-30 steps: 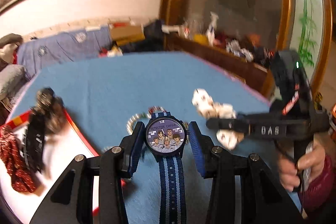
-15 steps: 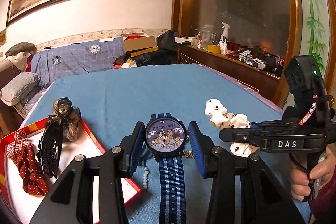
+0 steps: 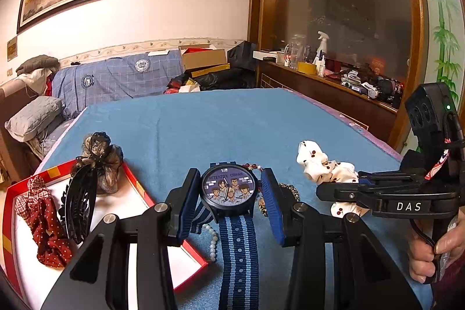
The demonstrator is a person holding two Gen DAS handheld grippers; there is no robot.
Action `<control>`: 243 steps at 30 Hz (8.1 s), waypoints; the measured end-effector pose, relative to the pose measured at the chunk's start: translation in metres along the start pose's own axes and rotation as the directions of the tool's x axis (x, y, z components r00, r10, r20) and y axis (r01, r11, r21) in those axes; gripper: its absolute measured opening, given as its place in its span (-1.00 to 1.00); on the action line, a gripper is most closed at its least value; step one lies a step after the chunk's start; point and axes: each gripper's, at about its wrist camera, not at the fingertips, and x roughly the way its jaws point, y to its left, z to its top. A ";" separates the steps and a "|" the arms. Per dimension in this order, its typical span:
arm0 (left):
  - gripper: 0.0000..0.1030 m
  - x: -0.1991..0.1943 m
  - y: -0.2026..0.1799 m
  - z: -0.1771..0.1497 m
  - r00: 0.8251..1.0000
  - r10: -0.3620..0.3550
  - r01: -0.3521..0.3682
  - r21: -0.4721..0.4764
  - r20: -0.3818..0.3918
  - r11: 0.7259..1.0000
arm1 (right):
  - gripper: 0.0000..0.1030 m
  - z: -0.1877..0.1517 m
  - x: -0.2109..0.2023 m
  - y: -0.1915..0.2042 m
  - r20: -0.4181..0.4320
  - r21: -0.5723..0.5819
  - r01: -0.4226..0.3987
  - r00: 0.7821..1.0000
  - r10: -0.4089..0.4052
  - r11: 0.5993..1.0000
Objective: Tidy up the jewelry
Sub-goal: 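Carry the watch and white scrunchie over the red box with both tools, then open both tools to drop the watch and scrunchie into the box, then grasp the gold beaded bracelet with the right tool, then grasp the pearl bracelet with the left tool while the right tool holds the gold bracelet, then carry the pearl and gold bracelets over the red box with both tools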
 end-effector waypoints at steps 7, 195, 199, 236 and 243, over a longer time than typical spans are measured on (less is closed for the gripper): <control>-0.19 -0.002 0.001 0.001 1.000 0.018 -0.018 0.000 0.011 1.000 | -0.56 0.002 0.001 0.001 -0.003 -0.008 -0.003 1.000 0.003 1.000; -0.83 0.058 -0.026 0.021 0.980 0.183 -0.188 -0.051 -0.082 0.981 | -0.82 0.050 0.008 -0.018 0.140 0.102 0.000 0.990 -0.015 0.995; -0.82 0.043 -0.014 0.027 0.983 0.169 -0.175 -0.096 -0.065 0.980 | -0.82 0.050 0.006 -0.011 0.145 0.090 -0.036 0.989 0.023 0.995; -0.73 -0.040 0.162 -0.048 0.888 0.390 -0.454 -0.323 -0.246 0.830 | -0.62 0.013 0.153 0.176 -0.235 -0.109 -0.283 0.939 0.252 0.953; -0.39 -0.057 0.152 -0.038 0.880 0.438 -0.474 -0.315 -0.183 0.822 | -0.61 0.034 0.104 0.149 -0.127 -0.134 -0.327 0.942 0.311 0.935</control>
